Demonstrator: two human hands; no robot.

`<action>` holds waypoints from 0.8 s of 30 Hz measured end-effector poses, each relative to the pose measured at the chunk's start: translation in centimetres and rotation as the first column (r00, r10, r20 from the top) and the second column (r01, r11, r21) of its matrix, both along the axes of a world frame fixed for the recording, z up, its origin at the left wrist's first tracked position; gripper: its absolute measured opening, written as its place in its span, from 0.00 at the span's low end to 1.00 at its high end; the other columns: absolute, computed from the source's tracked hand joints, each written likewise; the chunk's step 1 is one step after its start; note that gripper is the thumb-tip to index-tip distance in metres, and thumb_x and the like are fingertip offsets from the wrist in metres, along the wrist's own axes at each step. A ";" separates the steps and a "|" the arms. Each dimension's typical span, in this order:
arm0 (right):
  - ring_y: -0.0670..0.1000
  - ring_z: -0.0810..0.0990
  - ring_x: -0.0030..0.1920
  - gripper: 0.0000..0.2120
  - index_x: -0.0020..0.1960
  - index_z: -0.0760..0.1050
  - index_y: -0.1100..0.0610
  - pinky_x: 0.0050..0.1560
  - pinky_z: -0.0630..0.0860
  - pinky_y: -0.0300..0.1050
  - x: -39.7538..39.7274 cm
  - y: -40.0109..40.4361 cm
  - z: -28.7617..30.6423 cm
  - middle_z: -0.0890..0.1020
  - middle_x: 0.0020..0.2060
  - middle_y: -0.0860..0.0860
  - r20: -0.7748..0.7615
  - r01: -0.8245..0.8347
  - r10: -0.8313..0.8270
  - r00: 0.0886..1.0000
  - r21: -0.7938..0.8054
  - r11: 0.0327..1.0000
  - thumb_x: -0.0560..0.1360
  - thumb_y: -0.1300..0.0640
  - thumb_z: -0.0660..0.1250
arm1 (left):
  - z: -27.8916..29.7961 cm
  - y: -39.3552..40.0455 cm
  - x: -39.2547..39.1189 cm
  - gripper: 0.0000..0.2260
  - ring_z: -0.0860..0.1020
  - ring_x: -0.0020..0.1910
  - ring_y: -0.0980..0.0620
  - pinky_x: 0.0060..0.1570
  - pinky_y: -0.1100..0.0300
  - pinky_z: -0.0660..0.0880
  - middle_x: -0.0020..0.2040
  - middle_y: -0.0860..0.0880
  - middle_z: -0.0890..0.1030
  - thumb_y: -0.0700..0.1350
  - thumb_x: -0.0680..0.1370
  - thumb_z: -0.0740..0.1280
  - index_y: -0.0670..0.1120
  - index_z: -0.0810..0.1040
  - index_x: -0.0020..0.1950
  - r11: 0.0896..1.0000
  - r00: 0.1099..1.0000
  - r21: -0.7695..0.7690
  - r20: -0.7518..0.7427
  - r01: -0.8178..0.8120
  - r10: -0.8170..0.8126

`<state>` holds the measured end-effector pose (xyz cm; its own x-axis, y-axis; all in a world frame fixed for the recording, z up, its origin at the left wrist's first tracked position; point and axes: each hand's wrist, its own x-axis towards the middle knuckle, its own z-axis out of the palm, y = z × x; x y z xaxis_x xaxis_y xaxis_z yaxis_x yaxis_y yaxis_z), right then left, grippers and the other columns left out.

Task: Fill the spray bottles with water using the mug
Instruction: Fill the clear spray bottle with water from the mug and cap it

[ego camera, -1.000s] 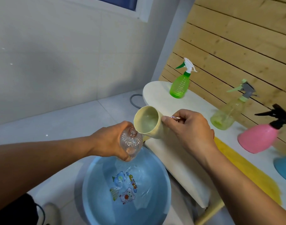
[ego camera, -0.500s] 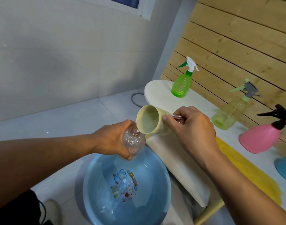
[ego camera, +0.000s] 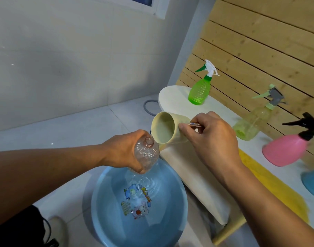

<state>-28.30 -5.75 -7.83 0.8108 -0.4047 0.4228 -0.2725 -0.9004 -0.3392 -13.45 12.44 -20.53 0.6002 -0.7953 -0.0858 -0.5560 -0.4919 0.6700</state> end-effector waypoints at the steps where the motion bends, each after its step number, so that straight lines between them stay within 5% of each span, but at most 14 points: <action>1: 0.53 0.75 0.39 0.14 0.41 0.77 0.51 0.38 0.71 0.49 0.0 0.0 0.0 0.76 0.39 0.49 0.002 -0.004 0.004 1.000 -0.013 1.000 0.76 0.41 0.68 | 0.0 0.0 0.0 0.45 0.79 0.57 0.56 0.56 0.56 0.79 0.60 0.62 0.78 0.60 0.60 0.85 0.66 0.63 0.69 1.000 1.000 -0.002 -0.001 -0.001 0.001; 24: 0.54 0.76 0.42 0.14 0.44 0.79 0.52 0.34 0.65 0.46 -0.6 0.6 0.2 0.76 0.42 0.49 0.059 -0.037 0.053 0.997 -0.248 0.968 0.77 0.41 0.67 | 0.0 -0.5 -0.2 0.45 0.78 0.58 0.57 0.55 0.60 0.76 0.61 0.63 0.77 0.61 0.60 0.85 0.64 0.64 0.71 1.000 1.000 -0.002 -0.016 0.027 -0.027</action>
